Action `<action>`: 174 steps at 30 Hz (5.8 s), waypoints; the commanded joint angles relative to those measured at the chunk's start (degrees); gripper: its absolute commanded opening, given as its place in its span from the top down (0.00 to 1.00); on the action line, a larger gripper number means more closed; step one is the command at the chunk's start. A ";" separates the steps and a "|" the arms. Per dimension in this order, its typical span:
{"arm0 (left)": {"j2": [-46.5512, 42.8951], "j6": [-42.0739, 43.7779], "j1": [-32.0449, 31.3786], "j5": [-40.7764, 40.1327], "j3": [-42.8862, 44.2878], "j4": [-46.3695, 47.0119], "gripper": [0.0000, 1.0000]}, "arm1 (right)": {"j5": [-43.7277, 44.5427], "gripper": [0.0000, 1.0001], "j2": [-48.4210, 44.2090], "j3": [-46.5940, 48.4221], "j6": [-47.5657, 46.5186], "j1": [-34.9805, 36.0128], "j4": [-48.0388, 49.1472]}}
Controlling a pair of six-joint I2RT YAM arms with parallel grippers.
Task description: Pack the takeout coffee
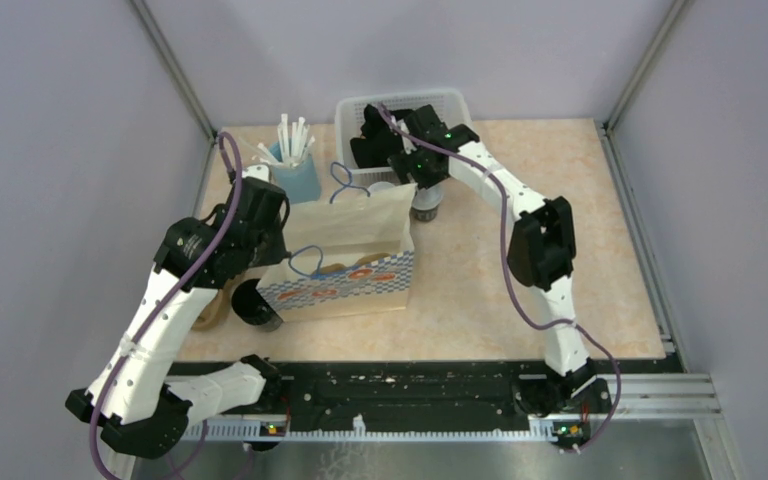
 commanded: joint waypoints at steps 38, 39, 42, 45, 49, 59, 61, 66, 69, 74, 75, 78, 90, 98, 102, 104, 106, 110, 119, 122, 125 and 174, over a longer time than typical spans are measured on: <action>-6.42 12.83 0.12 26.37 -7.63 26.13 1.00 | -24.02 0.39 -58.44 -17.91 4.43 15.80 0.22; -6.96 13.28 0.10 27.32 -8.12 27.47 1.00 | -21.69 0.39 -57.92 -18.38 3.04 17.84 -0.20; -8.37 15.24 0.07 29.30 -10.34 31.26 1.00 | -15.16 0.39 -56.51 -19.61 -2.04 23.79 -1.54; -10.14 16.73 0.06 29.26 -13.21 34.57 1.00 | -10.67 0.39 -54.84 -19.59 -5.76 27.47 -3.77; -14.11 18.95 0.07 28.68 -18.91 40.74 1.00 | 0.21 0.41 -52.56 -18.74 -9.98 34.24 -7.33; -18.84 18.93 0.06 28.85 -25.41 43.22 1.00 | 18.01 0.41 -47.02 -20.87 -14.58 47.72 -9.53; -20.08 19.01 0.10 28.94 -26.60 44.67 1.00 | 20.18 0.41 -45.52 -20.79 -15.90 48.60 -9.55; -21.64 19.11 0.11 27.02 -28.09 48.14 1.00 | 22.66 0.40 -43.02 -19.37 -19.23 50.89 -9.06; -20.65 19.23 0.07 26.69 -27.45 47.87 1.00 | 20.53 0.40 -43.70 -17.81 -17.33 51.68 -10.36; -21.00 20.77 0.12 25.53 -27.43 46.71 1.00 | 20.00 0.40 -49.85 -23.23 -11.62 52.24 -9.68; -21.30 21.05 0.15 25.50 -27.72 46.69 1.00 | 20.23 0.41 -51.19 -24.58 -10.88 52.20 -9.01; -21.59 21.13 0.11 25.28 -27.47 45.31 1.00 | 20.98 0.41 -53.49 -26.54 -9.04 52.20 -8.28; -21.66 20.80 0.16 26.33 -26.75 44.01 1.00 | 21.30 0.40 -52.39 -33.73 -13.43 52.19 -3.61; -23.23 21.36 0.11 26.63 -28.25 44.04 1.00 | 25.04 0.40 -45.16 -35.61 -20.15 49.80 3.10; -24.64 21.48 0.12 26.45 -29.48 43.80 1.00 | 23.91 0.40 -44.72 -36.02 -20.00 47.64 2.59; -25.17 21.54 0.12 26.06 -29.88 43.60 1.00 | 23.37 0.40 -45.73 -36.76 -19.83 46.93 1.34; -25.61 21.48 0.12 25.62 -30.15 43.52 1.00 | 22.99 0.40 -46.96 -38.39 -20.01 46.62 0.18; -26.11 21.19 0.06 25.24 -30.63 44.02 1.00 | 21.37 0.40 -47.90 -41.24 -21.56 45.54 0.03; -26.81 20.62 0.07 26.05 -31.50 43.37 1.00 | 19.62 0.41 -46.03 -45.69 -26.23 42.02 8.04; -28.01 20.45 0.12 25.57 -31.99 42.25 1.00 | 19.68 0.41 -46.37 -48.10 -26.97 40.95 11.74; -28.94 19.71 0.09 25.28 -31.92 40.49 1.00 | 18.98 0.41 -46.72 -49.95 -27.19 40.08 14.24; -28.82 9.57 0.10 20.67 -27.57 22.79 1.00 | 10.46 0.41 -44.57 -63.60 -26.81 30.19 42.83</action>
